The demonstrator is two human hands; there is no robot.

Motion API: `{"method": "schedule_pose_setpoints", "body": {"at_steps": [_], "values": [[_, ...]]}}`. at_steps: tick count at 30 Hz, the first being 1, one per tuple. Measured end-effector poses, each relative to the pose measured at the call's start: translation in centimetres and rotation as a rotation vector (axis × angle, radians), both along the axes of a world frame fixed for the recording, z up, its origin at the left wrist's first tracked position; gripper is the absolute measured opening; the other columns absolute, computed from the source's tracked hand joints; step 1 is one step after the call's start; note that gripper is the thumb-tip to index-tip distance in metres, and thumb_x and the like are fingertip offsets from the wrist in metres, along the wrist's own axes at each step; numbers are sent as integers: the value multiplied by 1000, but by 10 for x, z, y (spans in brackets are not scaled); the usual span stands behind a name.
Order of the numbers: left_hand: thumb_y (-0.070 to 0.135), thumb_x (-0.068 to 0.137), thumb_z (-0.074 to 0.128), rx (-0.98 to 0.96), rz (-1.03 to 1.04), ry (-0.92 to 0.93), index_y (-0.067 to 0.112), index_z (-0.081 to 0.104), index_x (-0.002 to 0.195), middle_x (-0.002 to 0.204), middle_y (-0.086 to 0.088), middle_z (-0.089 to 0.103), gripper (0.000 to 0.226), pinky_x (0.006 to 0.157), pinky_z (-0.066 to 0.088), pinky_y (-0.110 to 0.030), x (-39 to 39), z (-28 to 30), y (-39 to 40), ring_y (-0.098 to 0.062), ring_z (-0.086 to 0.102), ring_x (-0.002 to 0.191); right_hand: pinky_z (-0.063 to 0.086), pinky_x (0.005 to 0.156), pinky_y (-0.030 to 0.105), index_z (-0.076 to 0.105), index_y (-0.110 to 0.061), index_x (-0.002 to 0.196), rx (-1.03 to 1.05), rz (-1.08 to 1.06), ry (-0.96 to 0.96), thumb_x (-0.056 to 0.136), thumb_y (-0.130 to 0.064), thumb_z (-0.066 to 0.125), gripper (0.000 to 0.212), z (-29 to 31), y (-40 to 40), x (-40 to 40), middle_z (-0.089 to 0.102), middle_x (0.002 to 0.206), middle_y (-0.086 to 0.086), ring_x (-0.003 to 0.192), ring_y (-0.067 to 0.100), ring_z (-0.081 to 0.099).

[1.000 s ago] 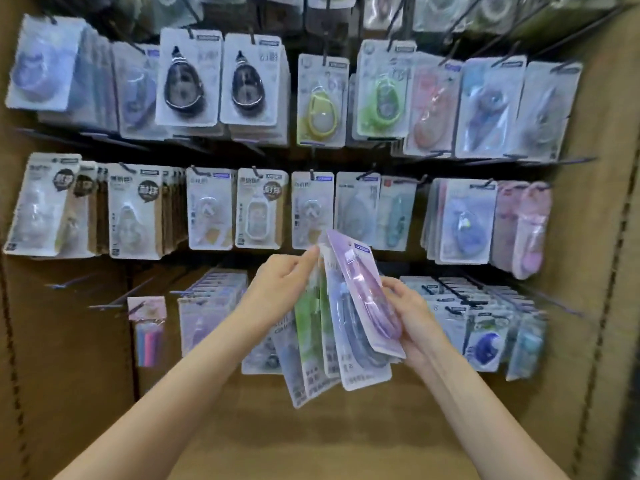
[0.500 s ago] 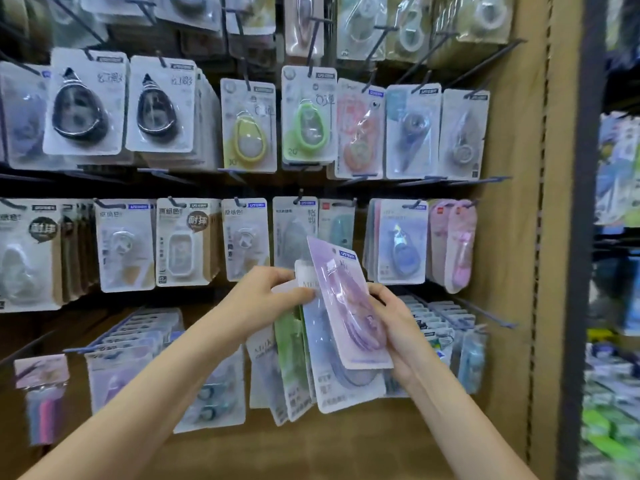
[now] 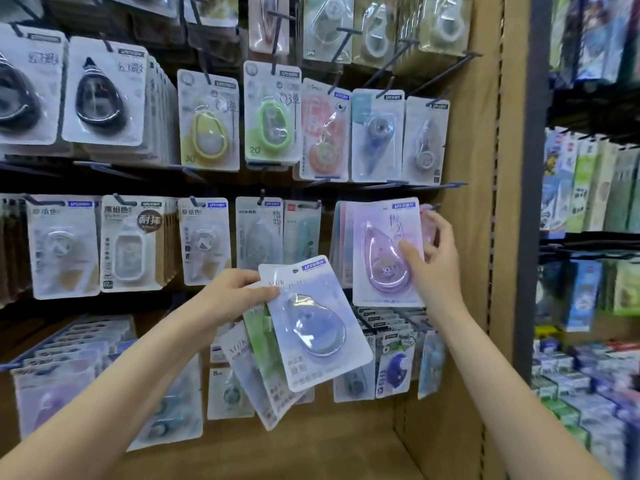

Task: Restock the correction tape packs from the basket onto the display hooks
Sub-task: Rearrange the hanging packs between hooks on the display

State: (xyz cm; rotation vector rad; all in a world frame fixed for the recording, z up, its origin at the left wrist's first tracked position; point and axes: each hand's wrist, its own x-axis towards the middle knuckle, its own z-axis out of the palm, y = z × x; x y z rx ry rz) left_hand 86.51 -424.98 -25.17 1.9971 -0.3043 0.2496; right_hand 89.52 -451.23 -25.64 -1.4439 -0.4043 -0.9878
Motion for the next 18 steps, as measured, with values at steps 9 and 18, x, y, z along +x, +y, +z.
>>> {"method": "schedule_pose_setpoints", "body": {"at_steps": [9,18], "values": [[19,88,62,50,1,-52,19,69,87,95,-6,72,7,93,46,-49,-5,5,-3,-31,65,96,34,102,22,55,-16,128,-318,-216,43,89,-5,56,40,20,-9,27,54,129,-5,118,6,45],[18,88,62,28,-17,-89,24,68,87,93,6,71,8,87,51,-34,-8,5,-1,-14,66,90,51,93,30,62,-23,113,-12,129,221,88,0,59,34,31,-23,34,56,109,-20,108,10,59]]}}
